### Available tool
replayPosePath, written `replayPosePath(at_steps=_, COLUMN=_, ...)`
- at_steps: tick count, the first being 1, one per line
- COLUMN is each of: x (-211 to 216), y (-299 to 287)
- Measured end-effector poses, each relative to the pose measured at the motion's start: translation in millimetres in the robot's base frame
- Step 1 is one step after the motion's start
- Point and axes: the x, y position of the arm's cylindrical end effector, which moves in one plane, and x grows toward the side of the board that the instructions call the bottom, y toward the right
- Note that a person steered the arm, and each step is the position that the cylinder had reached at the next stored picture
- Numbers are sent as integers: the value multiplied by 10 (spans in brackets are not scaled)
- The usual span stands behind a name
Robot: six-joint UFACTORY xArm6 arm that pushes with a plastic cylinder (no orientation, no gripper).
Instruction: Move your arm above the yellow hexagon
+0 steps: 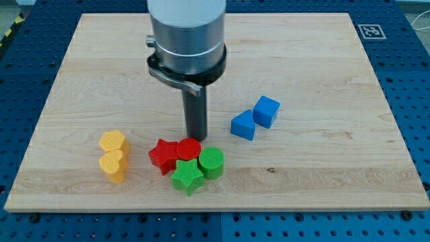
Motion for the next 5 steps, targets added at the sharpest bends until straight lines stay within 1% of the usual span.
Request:
replayPosePath(at_steps=4, x=-59, y=-733)
replayPosePath(at_steps=5, x=-165, y=-927)
